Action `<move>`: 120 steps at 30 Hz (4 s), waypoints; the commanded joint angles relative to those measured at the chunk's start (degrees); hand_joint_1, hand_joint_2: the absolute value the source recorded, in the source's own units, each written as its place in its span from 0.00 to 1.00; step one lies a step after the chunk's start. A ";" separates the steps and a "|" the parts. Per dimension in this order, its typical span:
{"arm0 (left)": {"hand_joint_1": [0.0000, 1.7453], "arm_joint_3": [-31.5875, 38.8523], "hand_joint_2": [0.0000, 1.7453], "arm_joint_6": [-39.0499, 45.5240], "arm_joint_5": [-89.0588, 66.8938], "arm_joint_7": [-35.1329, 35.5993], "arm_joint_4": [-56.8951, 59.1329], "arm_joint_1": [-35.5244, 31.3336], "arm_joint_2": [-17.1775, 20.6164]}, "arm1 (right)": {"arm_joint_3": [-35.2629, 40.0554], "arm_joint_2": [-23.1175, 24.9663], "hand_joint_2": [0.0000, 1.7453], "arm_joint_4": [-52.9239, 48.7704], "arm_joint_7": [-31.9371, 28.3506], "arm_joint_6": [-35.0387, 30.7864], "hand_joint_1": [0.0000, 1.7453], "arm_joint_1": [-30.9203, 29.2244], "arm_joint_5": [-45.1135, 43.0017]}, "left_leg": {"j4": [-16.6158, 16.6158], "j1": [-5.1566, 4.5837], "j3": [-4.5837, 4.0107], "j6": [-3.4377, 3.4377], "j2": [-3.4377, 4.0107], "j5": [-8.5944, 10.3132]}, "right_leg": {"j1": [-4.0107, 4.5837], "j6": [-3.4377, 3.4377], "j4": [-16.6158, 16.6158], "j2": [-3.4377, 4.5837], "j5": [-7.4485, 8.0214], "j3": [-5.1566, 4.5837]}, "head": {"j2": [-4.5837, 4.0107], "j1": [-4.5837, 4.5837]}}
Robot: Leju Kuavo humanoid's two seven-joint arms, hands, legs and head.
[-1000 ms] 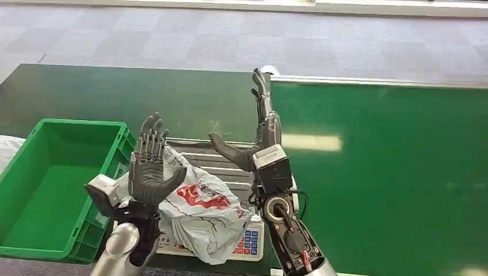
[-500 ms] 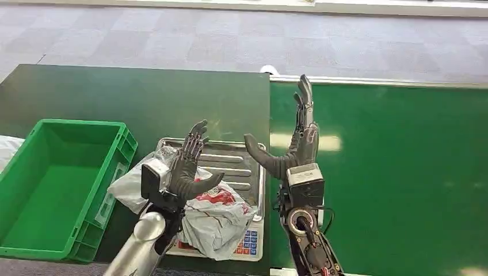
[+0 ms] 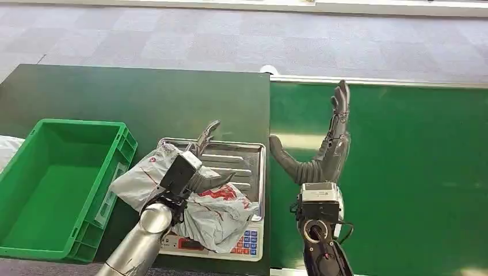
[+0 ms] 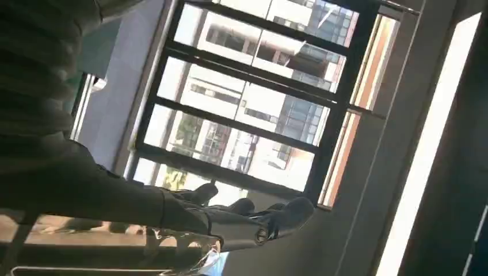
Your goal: Moved the parcel from conveyor to table for the left to box.
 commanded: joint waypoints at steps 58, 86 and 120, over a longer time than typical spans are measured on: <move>1.00 15.73 1.00 -9.21 -24.25 11.18 -14.40 9.96 8.62 | -27.51 -0.08 1.00 -18.79 1.61 6.57 0.00 29.47 1.32 | -0.13 0.00 0.08 0.07 0.00 0.01 | 0.04 -0.13 -0.12 -0.06 -0.05 0.10 | 0.00 0.00; 0.88 34.55 1.00 20.90 8.06 -11.96 -36.03 19.35 5.50 | -28.44 0.48 1.00 -13.47 0.69 5.12 0.00 29.27 -1.11 | -0.15 -0.02 0.12 0.03 0.02 -0.02 | 0.02 -0.12 -0.10 -0.06 -0.10 0.14 | 0.00 0.00; 0.00 54.78 1.00 31.52 -33.01 5.92 -21.20 14.49 4.27 | -29.18 1.69 1.00 -12.06 2.59 6.38 0.00 27.32 0.47 | -0.15 -0.01 0.10 0.06 -0.01 0.00 | 0.03 -0.13 -0.08 -0.09 -0.08 0.10 | 0.00 0.00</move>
